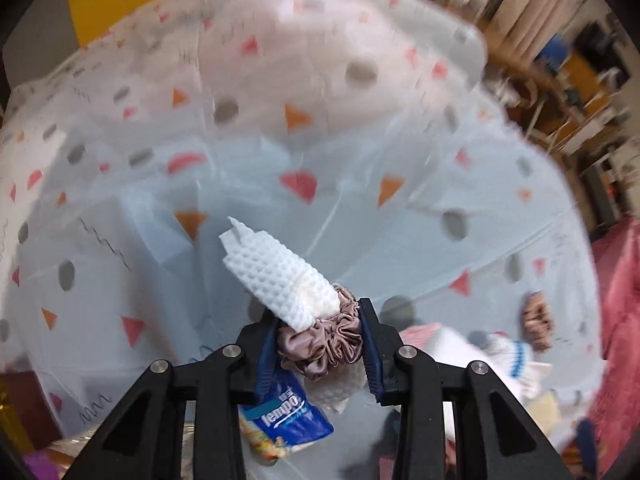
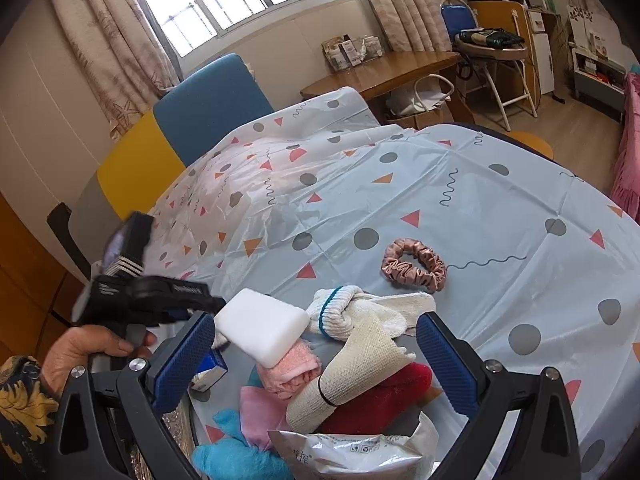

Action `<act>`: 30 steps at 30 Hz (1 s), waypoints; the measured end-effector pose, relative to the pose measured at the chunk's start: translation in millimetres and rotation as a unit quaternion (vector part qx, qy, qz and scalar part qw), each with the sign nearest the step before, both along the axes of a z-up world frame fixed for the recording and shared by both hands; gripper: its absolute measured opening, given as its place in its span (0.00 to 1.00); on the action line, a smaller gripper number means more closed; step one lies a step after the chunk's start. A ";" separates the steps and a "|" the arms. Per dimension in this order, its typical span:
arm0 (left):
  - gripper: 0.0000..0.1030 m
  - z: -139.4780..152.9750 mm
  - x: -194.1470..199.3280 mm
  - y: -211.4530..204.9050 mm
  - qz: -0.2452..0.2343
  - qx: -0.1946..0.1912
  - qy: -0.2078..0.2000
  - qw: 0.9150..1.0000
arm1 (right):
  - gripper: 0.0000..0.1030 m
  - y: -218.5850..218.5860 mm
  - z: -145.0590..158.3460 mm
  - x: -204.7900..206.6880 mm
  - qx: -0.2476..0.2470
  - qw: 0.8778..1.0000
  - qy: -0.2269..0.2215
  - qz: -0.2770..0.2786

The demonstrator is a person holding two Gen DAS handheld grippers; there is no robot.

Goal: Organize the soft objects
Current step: 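Grasp the white mesh sponge with brown scrunchie using the left gripper, then carry the sponge toward the tray with left gripper while right grasps the Tempo pack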

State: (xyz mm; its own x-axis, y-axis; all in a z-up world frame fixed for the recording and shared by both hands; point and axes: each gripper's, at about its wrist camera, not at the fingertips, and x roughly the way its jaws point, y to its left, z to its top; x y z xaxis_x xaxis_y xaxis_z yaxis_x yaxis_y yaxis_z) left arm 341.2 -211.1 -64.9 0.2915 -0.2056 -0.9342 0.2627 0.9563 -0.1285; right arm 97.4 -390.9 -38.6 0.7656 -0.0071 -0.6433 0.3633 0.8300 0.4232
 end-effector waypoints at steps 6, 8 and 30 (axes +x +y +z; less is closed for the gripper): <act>0.36 55.8 -13.2 36.2 0.006 -0.045 -0.048 0.998 | 0.75 25.9 -4.3 12.4 0.000 0.996 0.013 0.084; 0.36 68.5 -20.8 48.0 0.008 -0.054 -0.056 0.997 | 0.58 40.9 -6.2 24.2 0.015 0.990 0.022 0.139; 0.37 131.1 -97.0 168.9 0.028 -0.112 -0.111 0.987 | 0.52 127.9 -89.0 164.0 -0.058 0.914 0.193 0.351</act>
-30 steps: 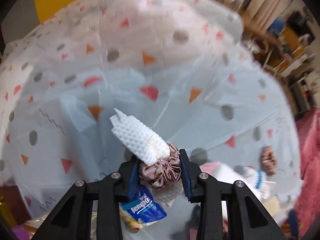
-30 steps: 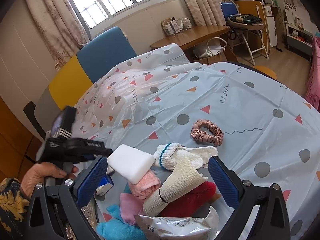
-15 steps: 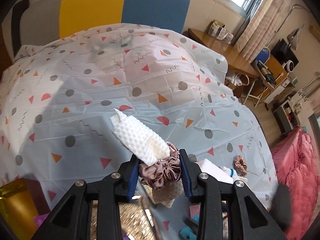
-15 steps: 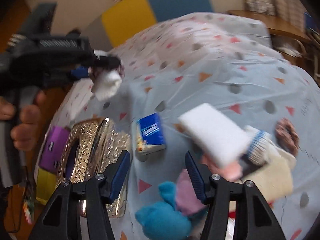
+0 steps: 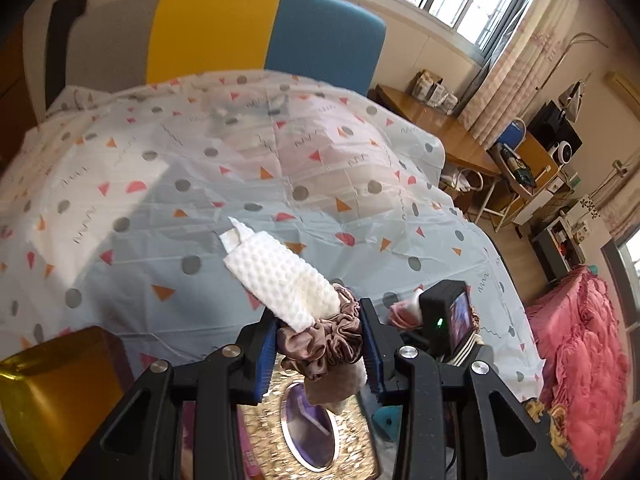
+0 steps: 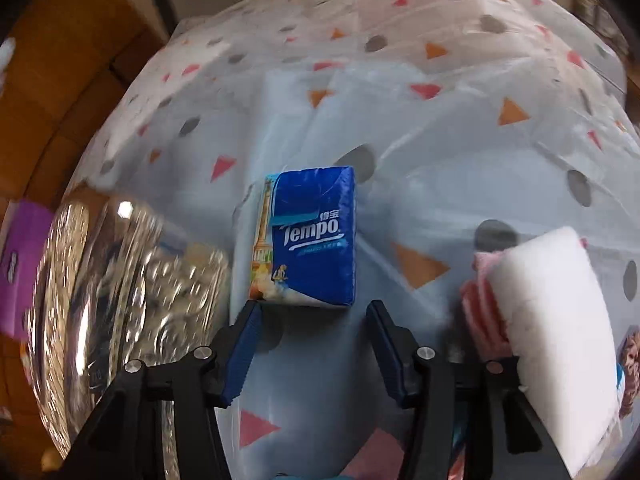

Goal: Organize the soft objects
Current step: 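Carry the sponge toward the tray with left gripper while right grasps the Tempo pack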

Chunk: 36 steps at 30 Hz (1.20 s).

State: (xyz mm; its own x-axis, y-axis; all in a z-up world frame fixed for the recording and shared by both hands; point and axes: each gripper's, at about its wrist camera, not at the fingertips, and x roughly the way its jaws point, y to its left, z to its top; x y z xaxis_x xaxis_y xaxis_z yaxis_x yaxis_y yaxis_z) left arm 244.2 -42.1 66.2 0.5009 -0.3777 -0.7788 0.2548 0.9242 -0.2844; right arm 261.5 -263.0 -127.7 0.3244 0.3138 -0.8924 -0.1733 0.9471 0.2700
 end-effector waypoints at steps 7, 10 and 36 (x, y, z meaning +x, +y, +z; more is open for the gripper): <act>0.37 4.8 -14.7 24.0 0.008 0.006 -0.024 1.000 | 0.61 -12.4 20.7 -2.8 -0.027 0.998 -0.033 -0.040; 0.37 0.9 -14.4 29.3 0.013 0.004 -0.016 1.000 | 0.66 -1.6 24.3 7.7 -0.010 0.999 -0.032 -0.037; 0.37 -47.3 -26.8 248.2 0.258 0.008 0.015 0.966 | 0.69 12.5 13.0 52.6 -0.065 0.997 0.018 -0.032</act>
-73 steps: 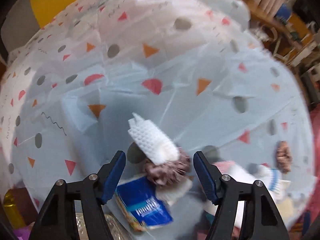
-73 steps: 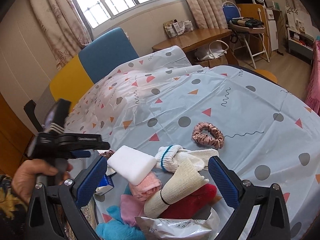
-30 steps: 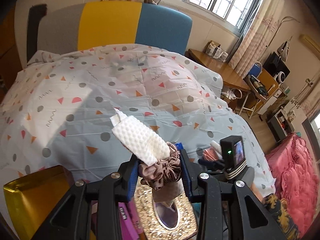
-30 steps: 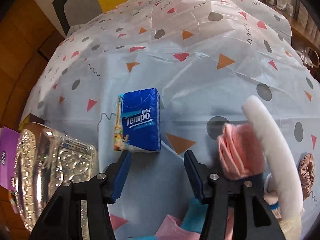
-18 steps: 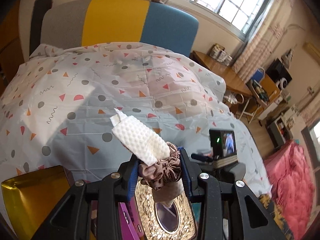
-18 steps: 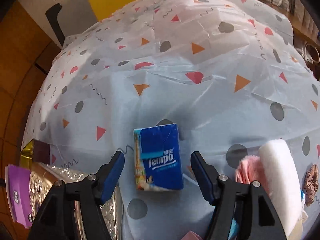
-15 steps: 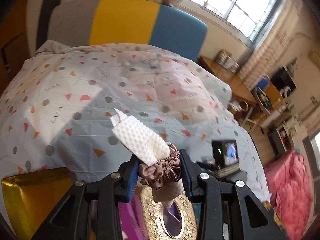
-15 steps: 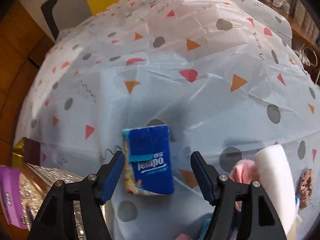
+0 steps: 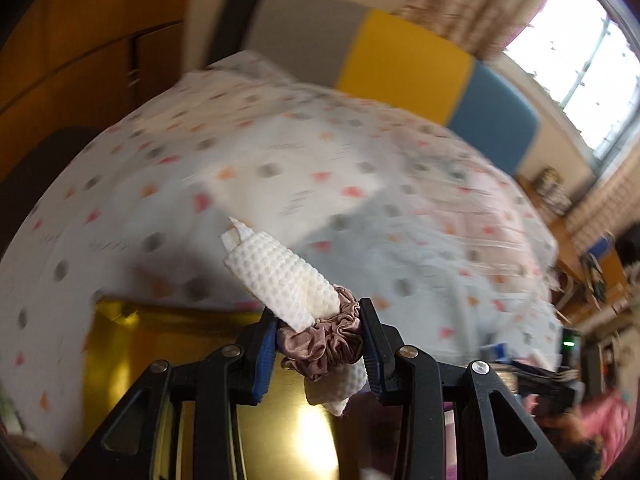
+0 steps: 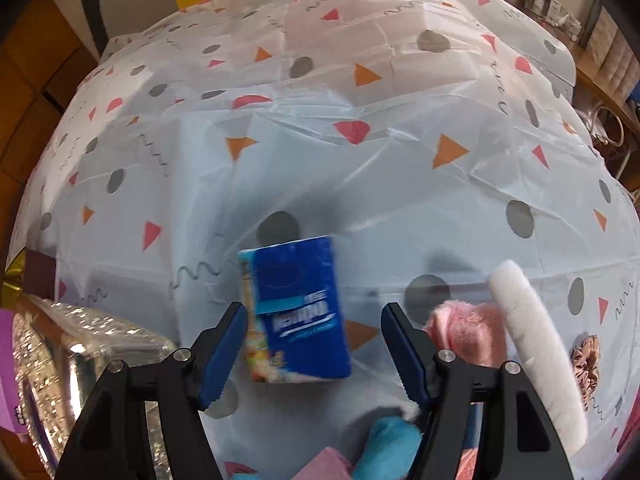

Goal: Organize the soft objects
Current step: 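Carry the sponge toward the tray with left gripper while right grasps the Tempo pack, then open the left gripper to drop the sponge into the tray while the right gripper lifts the Tempo pack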

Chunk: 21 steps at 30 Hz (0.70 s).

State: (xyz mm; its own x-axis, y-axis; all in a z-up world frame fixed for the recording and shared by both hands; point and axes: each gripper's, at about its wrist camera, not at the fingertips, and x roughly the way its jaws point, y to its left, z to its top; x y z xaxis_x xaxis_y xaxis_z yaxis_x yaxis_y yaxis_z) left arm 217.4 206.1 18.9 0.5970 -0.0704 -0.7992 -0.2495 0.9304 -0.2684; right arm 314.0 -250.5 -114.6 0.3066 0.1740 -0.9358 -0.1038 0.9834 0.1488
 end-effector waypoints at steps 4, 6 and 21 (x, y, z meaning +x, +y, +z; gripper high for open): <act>0.37 -33.4 -24.9 32.6 0.040 -0.009 0.025 0.999 | 0.68 10.5 -8.9 0.8 -0.045 0.999 0.007 0.004; 0.37 -51.2 -34.3 38.3 0.049 -0.019 0.040 0.998 | 0.67 10.6 -17.4 2.0 -0.047 0.999 0.017 -0.002; 0.72 -88.2 -14.9 -8.8 0.005 -0.096 0.043 0.994 | 0.54 21.3 -25.7 -2.0 -0.094 0.995 0.011 -0.012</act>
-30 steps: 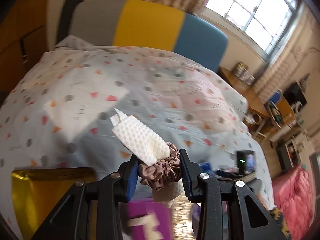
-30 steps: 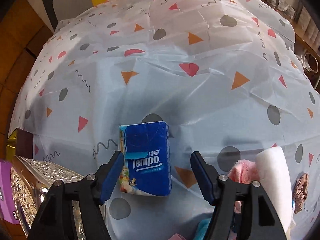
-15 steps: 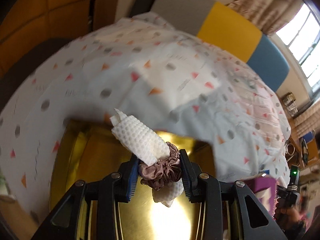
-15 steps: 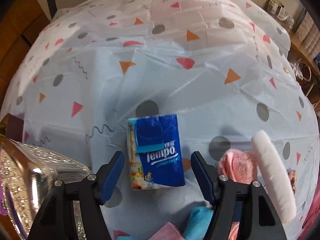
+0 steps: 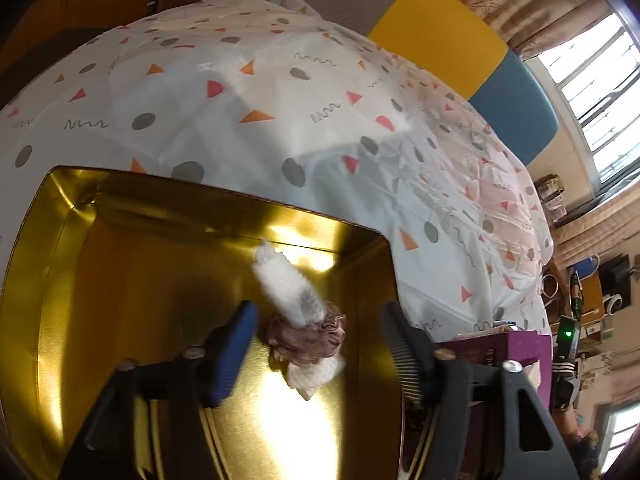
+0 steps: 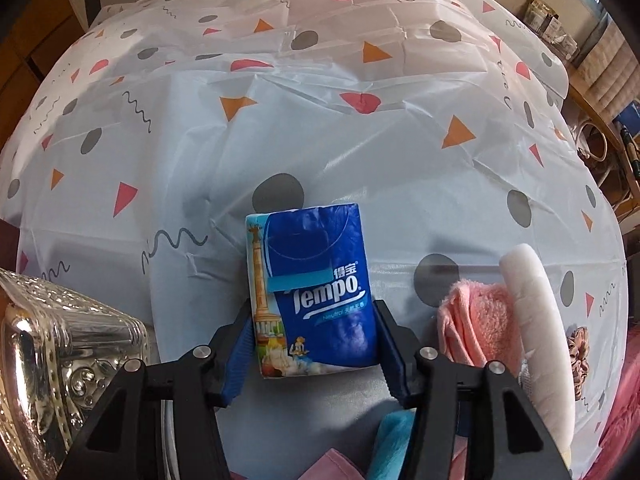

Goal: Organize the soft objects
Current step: 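Open the left gripper to drop the sponge into the tray while the right gripper lifts the Tempo pack, then lower the Tempo pack into the gold tray and open the right gripper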

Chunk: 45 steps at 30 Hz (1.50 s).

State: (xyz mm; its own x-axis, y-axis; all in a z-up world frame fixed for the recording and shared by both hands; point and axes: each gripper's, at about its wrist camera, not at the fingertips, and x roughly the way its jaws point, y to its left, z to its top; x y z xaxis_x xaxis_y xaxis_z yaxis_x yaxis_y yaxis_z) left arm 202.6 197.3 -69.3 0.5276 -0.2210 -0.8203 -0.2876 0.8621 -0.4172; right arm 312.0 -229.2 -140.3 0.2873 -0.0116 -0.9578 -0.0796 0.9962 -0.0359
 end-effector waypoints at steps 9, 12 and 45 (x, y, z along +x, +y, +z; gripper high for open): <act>0.76 17.6 -80.2 7.4 0.011 0.124 -0.041 0.991 | 0.54 7.5 -5.8 0.7 -0.011 1.000 -0.006 -0.004; 0.76 19.9 -113.2 12.0 0.030 0.153 -0.049 0.987 | 0.54 9.5 -4.8 -5.2 -0.010 1.000 -0.016 -0.010; 0.84 34.8 -203.2 1.6 0.033 0.194 -0.089 0.976 | 0.52 214.4 192.3 -102.2 0.048 0.955 -0.210 0.205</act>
